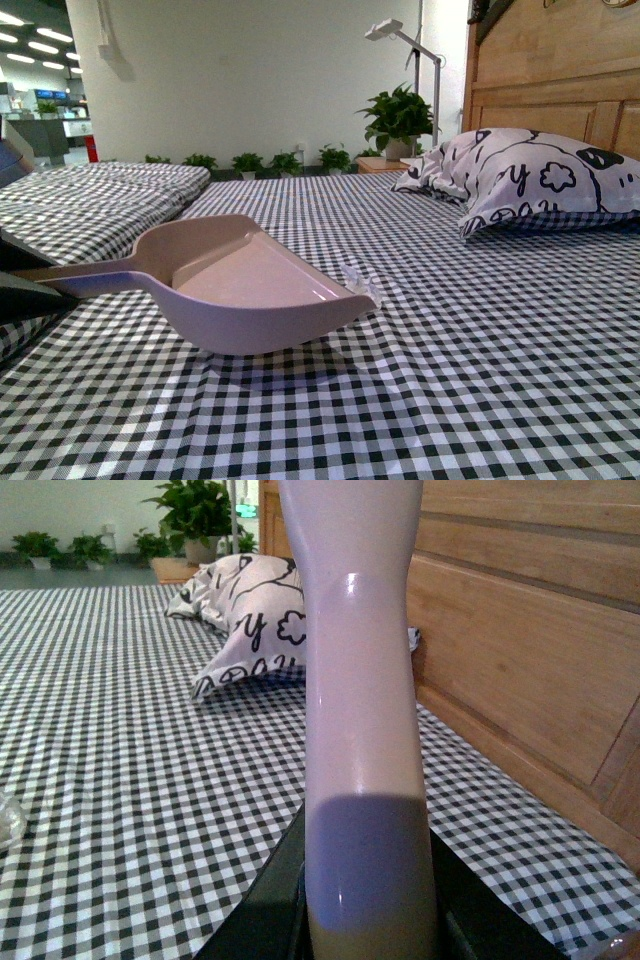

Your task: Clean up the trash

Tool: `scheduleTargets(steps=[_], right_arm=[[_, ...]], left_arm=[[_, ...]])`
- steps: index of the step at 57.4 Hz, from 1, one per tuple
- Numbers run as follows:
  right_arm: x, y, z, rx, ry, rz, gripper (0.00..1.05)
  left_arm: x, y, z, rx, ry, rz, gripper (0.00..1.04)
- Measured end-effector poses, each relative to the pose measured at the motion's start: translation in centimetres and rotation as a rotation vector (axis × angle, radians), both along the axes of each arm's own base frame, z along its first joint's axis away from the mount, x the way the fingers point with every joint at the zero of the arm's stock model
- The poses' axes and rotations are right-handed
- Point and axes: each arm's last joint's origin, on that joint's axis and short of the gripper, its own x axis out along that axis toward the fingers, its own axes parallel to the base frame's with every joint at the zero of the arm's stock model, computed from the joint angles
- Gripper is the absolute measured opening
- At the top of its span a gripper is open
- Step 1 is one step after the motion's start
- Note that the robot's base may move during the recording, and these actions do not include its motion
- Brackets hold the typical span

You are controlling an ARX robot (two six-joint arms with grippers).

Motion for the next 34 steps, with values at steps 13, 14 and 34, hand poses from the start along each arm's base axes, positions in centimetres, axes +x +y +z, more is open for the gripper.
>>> scheduleTargets(steps=[13,14,34], right_arm=[[0.0,0.0,0.0,0.000,0.000,0.000,0.20],[0.0,0.0,0.0,0.000,0.000,0.000,0.20],[0.0,0.0,0.0,0.000,0.000,0.000,0.20]], left_arm=[[1.5,1.8,-2.0,-0.018,0.076,0.005,0.29],[1.6,1.8,-2.1,-0.019,0.076,0.005,0.29],[4.3,1.3,-2.8,-0.025,0.088,-0.035,0.29]])
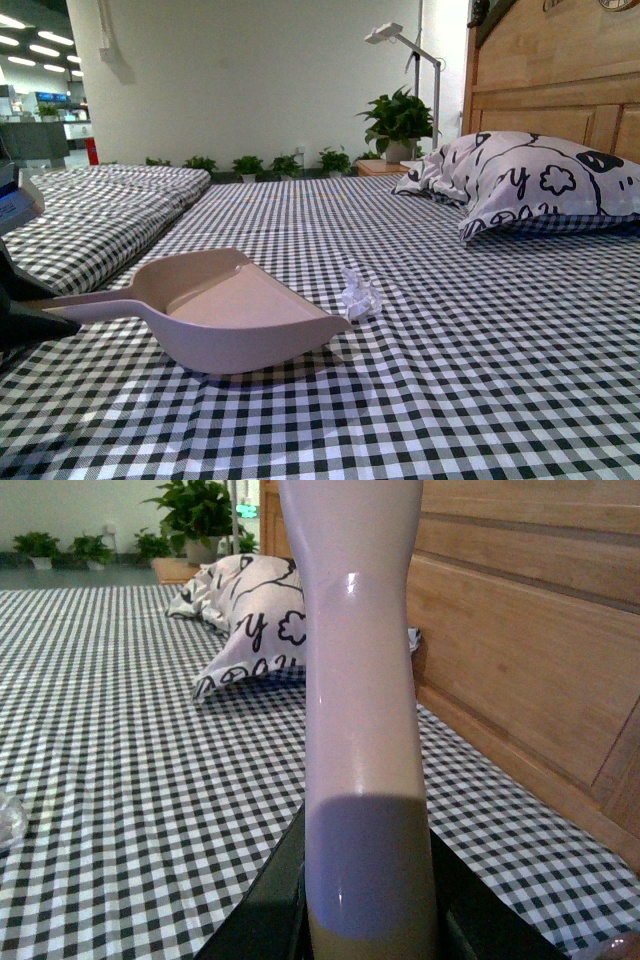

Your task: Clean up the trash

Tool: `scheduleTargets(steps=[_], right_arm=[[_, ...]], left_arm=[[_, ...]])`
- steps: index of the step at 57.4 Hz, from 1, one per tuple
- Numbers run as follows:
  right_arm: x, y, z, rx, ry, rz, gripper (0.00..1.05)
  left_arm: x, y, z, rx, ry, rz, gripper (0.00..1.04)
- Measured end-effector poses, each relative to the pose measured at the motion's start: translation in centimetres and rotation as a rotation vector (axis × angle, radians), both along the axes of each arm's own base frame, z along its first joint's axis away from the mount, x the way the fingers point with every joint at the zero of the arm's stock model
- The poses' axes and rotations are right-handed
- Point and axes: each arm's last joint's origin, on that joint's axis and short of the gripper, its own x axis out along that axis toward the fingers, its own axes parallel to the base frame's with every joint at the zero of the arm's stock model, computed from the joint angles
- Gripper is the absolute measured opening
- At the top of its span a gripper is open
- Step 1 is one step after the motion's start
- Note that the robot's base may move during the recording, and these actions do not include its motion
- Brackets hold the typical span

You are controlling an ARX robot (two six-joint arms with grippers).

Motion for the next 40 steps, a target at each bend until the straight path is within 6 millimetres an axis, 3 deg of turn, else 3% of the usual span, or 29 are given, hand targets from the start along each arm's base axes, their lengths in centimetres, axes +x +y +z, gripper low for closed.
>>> scheduleTargets(steps=[19,40], right_arm=[[0.0,0.0,0.0,0.000,0.000,0.000,0.20],[0.0,0.0,0.0,0.000,0.000,0.000,0.20]], left_arm=[[1.0,-1.6,-1.8,0.021,0.071,-0.055,0.29],[1.1,-2.0,-1.9,0.046,0.087,-0.065,0.29]])
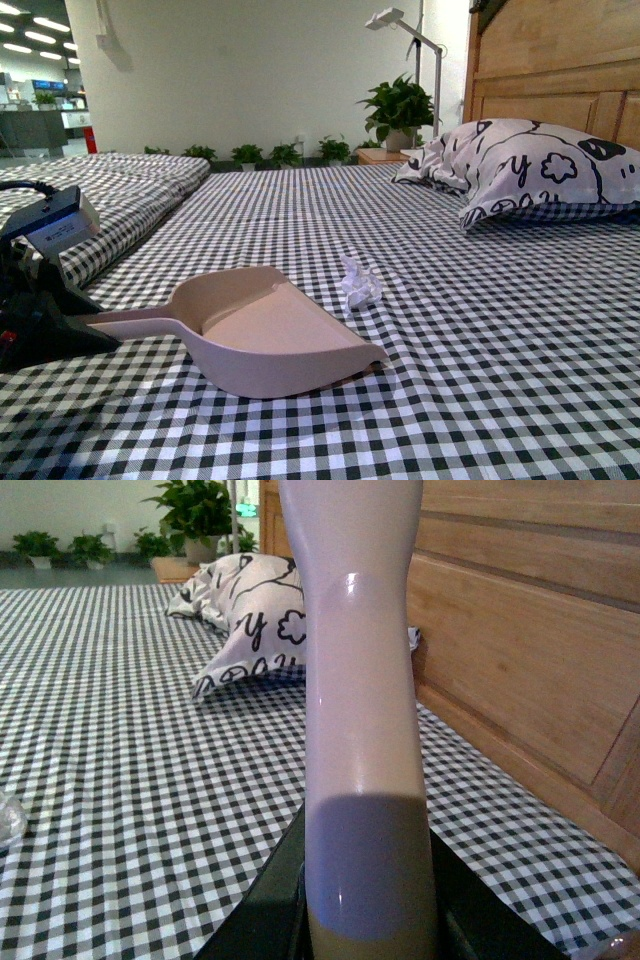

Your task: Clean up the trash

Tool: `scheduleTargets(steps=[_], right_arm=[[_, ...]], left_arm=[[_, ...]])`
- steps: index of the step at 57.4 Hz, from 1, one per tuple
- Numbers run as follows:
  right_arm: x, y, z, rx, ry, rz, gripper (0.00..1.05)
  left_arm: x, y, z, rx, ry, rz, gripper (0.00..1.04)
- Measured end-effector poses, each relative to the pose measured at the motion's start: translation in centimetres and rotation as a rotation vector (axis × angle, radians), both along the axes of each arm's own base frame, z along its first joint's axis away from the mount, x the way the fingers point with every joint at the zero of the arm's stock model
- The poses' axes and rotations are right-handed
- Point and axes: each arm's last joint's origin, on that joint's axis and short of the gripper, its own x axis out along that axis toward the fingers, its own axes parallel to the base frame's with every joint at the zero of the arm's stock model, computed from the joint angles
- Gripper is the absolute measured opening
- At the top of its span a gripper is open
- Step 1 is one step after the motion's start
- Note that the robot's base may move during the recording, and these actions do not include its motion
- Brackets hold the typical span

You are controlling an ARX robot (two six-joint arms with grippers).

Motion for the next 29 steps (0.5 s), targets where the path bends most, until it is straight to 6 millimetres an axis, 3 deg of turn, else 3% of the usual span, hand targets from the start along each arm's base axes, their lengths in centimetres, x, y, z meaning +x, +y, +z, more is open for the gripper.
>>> scheduleTargets(steps=[18,24,29], right_arm=[[0.2,0.0,0.0,0.010,0.033,0.025,0.20],[1.7,0.2,-0.1,0.005,0.211,0.106,0.20],[4.9,0.5,-0.1,0.060,0.330,0.214,0.20]], left_arm=[[0.0,0.0,0.0,0.001,0.000,0.000,0.29],[0.0,0.0,0.0,0.002,0.000,0.000,0.29],[0.0,0.0,0.0,0.003,0.000,0.000,0.29]])
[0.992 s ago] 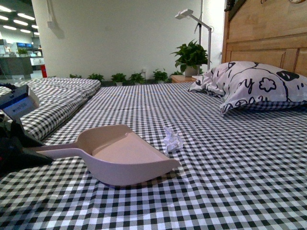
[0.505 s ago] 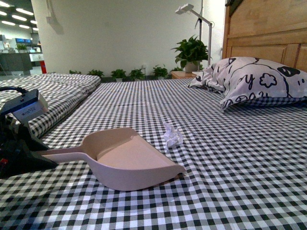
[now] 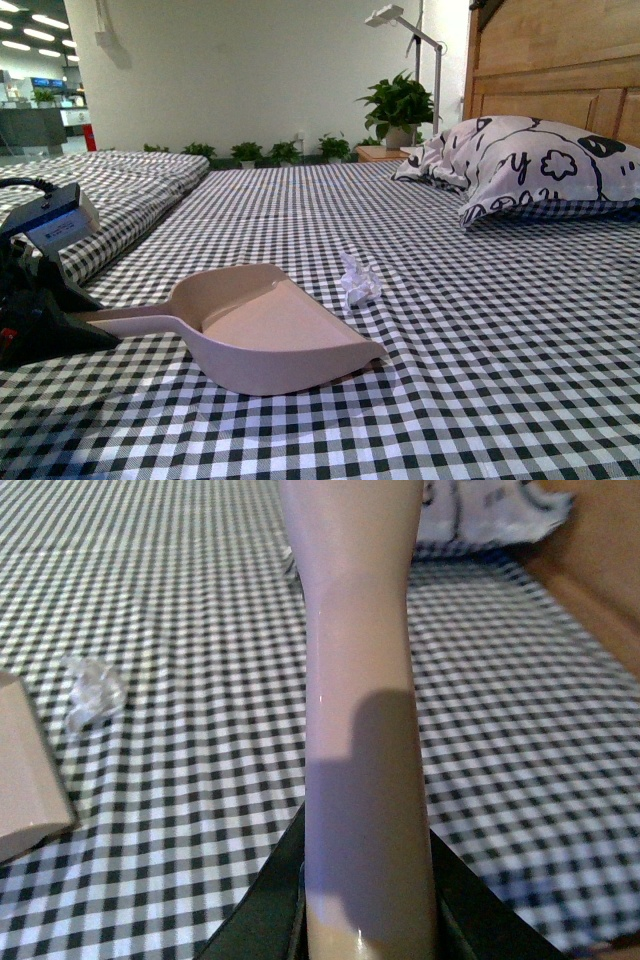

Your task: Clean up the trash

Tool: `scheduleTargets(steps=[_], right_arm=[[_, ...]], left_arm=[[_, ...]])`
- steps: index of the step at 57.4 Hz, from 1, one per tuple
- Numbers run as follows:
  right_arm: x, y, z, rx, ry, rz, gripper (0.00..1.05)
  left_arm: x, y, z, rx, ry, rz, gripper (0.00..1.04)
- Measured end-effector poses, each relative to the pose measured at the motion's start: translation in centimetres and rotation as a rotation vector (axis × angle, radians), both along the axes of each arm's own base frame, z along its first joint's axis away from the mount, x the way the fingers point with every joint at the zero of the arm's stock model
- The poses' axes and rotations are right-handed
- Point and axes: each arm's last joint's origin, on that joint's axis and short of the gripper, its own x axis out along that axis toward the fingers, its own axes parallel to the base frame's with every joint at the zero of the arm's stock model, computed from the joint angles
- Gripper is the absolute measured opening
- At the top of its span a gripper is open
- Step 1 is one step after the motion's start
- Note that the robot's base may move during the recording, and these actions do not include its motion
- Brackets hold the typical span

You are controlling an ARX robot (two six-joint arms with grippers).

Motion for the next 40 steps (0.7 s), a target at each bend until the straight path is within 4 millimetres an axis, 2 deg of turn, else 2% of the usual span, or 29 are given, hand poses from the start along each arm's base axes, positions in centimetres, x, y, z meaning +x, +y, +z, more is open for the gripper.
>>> scheduleTargets(steps=[5,8,12,18,21,24,31,40], right_arm=[[3.9,0.6,-0.2,0.024,0.079,0.078,0.20],[6.5,1.3,-1.1,0.002,0.122,0.088,0.20],[8.8,1.9,-2.0,-0.025,0.179,0.124,0.20],[13.3,3.1,-3.5,-0.107,0.251,0.186,0.20],[16.2,3.8,-4.3,-0.171,0.278,0.176,0.20],[18.1,4.2,-4.8,-0.207,0.289,0.164,0.20],[20.5,4.8,-6.1,-0.295,0.307,0.157,0.20],[21.7,5.6,-7.9,-0.411,0.341,0.167,0.20]], left_arm=[[0.0,0.0,0.0,0.000,0.000,-0.001,0.29],[0.0,0.0,0.0,0.000,-0.001,-0.001,0.29],[0.0,0.0,0.0,0.000,-0.001,-0.002,0.29],[0.0,-0.1,0.0,0.001,0.000,-0.002,0.29],[0.0,-0.1,0.0,0.001,0.000,-0.002,0.29],[0.0,-0.1,0.0,0.001,0.000,-0.002,0.29],[0.0,-0.1,0.0,0.001,-0.001,-0.002,0.29],[0.0,-0.1,0.0,0.001,-0.001,-0.002,0.29]])
